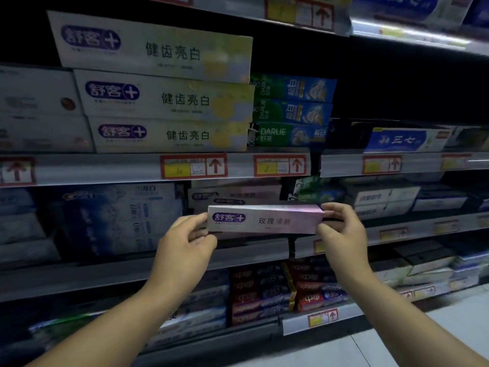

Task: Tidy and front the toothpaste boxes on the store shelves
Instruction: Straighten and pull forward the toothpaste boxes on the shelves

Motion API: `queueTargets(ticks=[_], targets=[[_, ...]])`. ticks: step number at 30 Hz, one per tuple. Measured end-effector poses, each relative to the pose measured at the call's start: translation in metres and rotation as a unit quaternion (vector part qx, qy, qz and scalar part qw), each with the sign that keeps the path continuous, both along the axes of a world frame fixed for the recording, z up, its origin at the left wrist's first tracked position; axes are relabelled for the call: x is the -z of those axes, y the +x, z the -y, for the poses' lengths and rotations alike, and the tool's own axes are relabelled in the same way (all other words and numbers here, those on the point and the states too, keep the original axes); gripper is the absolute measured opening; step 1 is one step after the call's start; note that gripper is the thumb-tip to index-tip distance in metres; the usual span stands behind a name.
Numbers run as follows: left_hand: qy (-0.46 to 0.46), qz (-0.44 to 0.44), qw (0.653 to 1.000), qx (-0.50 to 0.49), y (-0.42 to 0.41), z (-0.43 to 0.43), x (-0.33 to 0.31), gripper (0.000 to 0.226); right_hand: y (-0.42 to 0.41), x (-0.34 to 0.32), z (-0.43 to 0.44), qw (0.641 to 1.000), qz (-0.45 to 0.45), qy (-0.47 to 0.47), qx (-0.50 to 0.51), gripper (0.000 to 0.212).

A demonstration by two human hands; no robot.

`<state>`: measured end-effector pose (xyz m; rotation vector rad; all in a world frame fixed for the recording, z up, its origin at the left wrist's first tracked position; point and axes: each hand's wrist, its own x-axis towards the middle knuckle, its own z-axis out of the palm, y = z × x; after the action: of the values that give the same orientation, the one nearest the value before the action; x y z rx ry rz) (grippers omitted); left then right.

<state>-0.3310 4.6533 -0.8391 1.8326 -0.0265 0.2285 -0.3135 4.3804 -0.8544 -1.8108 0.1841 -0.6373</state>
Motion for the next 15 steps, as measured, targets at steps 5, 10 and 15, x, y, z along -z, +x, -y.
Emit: queueTargets(ticks=[5,10,15], targets=[[-0.011,-0.008,0.999,-0.033,0.021,-0.003,0.012,0.038,0.027,0.008,-0.018,0.999,-0.015,-0.033,-0.002,0.036],[0.006,-0.011,0.999,-0.05,0.038,-0.003,0.017,0.016,0.057,0.007,-0.033,0.997,-0.031,-0.055,0.045,0.051],[0.056,-0.045,0.996,-0.058,0.037,0.002,0.028,0.034,0.061,0.015,-0.05,0.989,-0.079,-0.102,0.074,0.059]])
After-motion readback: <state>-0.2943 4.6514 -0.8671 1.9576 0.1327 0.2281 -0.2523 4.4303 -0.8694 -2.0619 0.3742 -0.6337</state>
